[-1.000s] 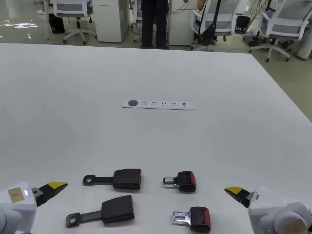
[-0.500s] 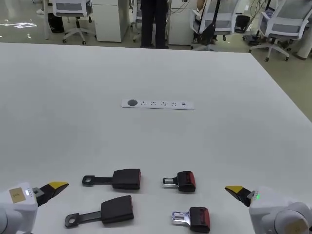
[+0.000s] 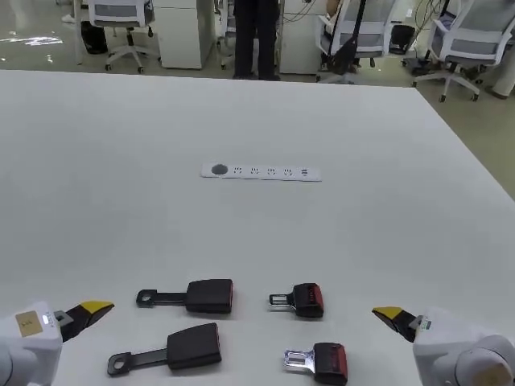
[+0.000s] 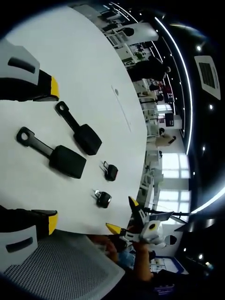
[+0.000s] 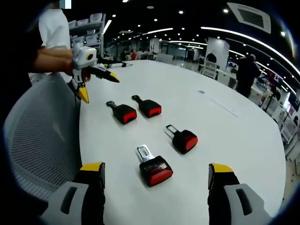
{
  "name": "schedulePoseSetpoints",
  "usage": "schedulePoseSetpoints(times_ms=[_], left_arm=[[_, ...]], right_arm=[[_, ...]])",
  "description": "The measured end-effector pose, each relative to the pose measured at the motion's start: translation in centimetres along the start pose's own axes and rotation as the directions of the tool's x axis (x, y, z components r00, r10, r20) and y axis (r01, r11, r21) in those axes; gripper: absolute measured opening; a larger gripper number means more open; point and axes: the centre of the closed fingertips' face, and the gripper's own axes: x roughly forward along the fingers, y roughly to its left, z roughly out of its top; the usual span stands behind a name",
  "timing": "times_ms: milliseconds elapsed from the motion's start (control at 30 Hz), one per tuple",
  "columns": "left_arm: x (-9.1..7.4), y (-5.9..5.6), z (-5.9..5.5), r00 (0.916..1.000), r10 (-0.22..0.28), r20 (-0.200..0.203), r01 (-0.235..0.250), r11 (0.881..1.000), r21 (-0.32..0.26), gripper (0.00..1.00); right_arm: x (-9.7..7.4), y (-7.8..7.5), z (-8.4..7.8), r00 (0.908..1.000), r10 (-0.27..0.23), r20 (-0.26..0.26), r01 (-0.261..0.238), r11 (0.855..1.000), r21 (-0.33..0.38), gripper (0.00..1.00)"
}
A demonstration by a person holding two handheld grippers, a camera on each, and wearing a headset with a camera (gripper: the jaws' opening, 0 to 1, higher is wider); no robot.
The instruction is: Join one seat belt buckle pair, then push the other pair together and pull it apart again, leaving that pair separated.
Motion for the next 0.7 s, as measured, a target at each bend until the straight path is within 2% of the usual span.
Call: schedulePoseSetpoints(times_ms=[300,700], left_arm=[[-0.01,0.13,-0.27,0.9999,-0.003,-0.01,0.003,1.0,0.006,0.98],[0.48,-0.12,0.08,0.9997,-0.014,-0.02,0.014,1.0,0.019,0.97]], right_arm=[[-0.1,-0.01,0.13,1.0,0.0,0.0,0.0,1.0,-0.005,0.92],[-0.24,-0.46,0.19,1.0,-0.008,-0.002,0.008,1.0,-0.015,0.92]])
